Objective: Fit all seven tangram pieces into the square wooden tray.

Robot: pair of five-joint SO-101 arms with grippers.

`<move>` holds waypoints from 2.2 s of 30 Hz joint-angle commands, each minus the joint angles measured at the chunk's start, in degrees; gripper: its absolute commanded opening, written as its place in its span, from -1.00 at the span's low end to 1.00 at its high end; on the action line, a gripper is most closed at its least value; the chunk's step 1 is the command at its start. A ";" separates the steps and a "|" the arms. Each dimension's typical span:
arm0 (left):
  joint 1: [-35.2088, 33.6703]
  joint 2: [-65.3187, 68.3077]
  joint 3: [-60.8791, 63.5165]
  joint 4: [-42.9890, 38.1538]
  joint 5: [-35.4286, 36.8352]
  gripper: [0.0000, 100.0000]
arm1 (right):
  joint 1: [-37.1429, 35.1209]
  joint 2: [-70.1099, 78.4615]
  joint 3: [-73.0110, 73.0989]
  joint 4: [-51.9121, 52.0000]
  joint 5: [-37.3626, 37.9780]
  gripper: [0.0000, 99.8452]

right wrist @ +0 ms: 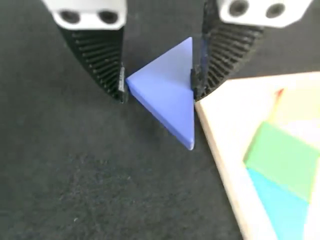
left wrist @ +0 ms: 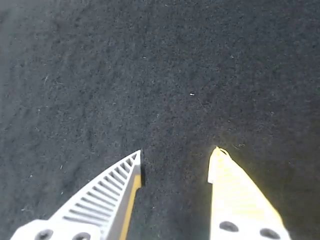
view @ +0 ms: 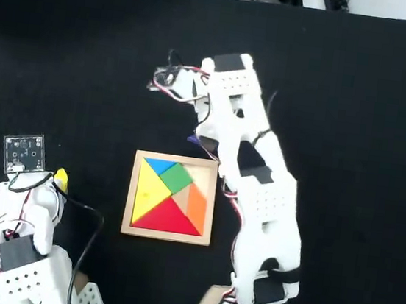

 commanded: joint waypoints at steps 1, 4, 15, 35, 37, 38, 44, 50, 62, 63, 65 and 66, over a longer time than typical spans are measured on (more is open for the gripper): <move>0.48 -0.26 1.19 0.35 0.35 -0.55 | 0.18 -11.12 -1.10 5.19 -6.77 -0.81; 0.48 -0.26 1.19 0.35 0.35 -0.55 | 0.44 -16.84 0.57 5.36 -12.57 -0.81; 0.48 -0.26 1.19 0.35 0.35 -0.55 | -4.13 -35.03 32.75 -6.33 -30.51 -0.81; 0.48 -0.26 1.19 0.35 0.35 -0.55 | -6.59 -32.84 55.87 -30.33 -45.71 -0.81; 0.48 -0.26 1.19 0.35 0.35 -0.55 | -6.33 -32.66 55.96 -30.51 -46.24 -0.81; 0.48 -0.26 1.19 0.35 0.35 -0.55 | -6.24 -32.75 55.96 -30.51 -46.15 -0.81; 0.48 -0.26 1.19 0.35 0.35 -0.55 | -6.95 -32.75 56.31 -29.54 -46.15 -0.81; 0.66 -0.26 1.19 0.35 0.35 -0.55 | -7.30 -32.84 55.96 -27.08 -46.15 -0.81; 0.84 -0.26 1.19 0.35 0.35 -0.55 | -7.21 -32.31 51.38 -22.15 -45.89 -0.82; 0.84 -0.26 1.19 0.35 0.35 -0.55 | -7.21 -32.31 51.47 -22.15 -45.89 -0.82; 0.84 -0.26 1.19 0.35 0.35 -0.55 | -7.03 -32.31 51.56 -21.89 -45.80 -0.82; 0.84 -0.26 1.19 0.35 0.35 -0.55 | -6.95 -32.31 51.56 -21.89 -45.80 -0.82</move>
